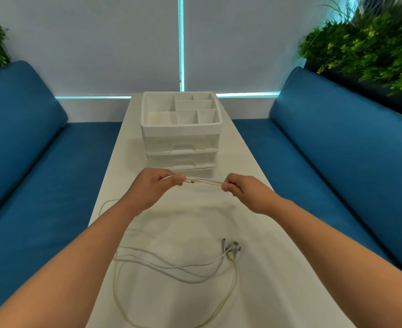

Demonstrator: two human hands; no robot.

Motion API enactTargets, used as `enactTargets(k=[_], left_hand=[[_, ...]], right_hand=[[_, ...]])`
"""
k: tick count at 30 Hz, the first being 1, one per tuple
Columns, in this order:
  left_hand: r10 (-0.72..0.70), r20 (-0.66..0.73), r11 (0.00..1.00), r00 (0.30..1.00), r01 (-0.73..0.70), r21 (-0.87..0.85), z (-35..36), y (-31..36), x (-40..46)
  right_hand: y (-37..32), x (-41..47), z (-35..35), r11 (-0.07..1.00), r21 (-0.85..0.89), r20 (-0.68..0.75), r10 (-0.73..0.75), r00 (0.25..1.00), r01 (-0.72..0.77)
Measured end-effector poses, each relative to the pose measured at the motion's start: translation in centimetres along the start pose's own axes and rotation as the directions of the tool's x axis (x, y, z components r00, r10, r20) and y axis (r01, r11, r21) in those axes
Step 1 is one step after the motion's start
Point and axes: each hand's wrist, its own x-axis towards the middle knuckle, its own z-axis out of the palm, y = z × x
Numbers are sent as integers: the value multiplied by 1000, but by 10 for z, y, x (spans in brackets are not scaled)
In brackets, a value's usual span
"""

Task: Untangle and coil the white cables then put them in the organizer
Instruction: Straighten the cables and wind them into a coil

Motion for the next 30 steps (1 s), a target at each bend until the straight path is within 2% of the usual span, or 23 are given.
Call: enactTargets(k=[3,6,8,10,13,15,19,23,26,30], left_hand=[[-2,17,1000,1000,2,-2,3,-7,0],[-43,-19,998,999,43,-40,9,-10,1],[-60,-45,997,997,57,-56,11,-10,2],[-65,-68,997,996,62,-45,10,-10,4],[-63,-62,997,996,61,-37,10,-9,6],[-57,-62,998,996,55,-37,11,-9,6],[-51,-78,998,996,47,-43,12,-9,8],[-44,-95,998,995,39,-47,10,-7,10],[-36,-112,999,993,31,-44,9,-5,10],[-25,-151,997,988,14,-72,6,1,10]], right_hand=[[6,-4,1,970,-206,-155,101,983,-132],[9,-4,7,943,-237,-251,173,952,-234],[17,-5,8,967,-120,-204,197,959,-224],[27,-9,7,991,5,-56,137,989,-137],[38,-15,7,998,17,106,56,993,-58],[39,-15,6,997,6,109,70,992,-71],[44,-15,-2,988,-23,25,155,988,-155],[44,-16,-3,965,180,-28,200,979,-192],[43,-14,0,973,151,-45,182,982,-174],[44,-12,4,979,146,16,141,990,-142]])
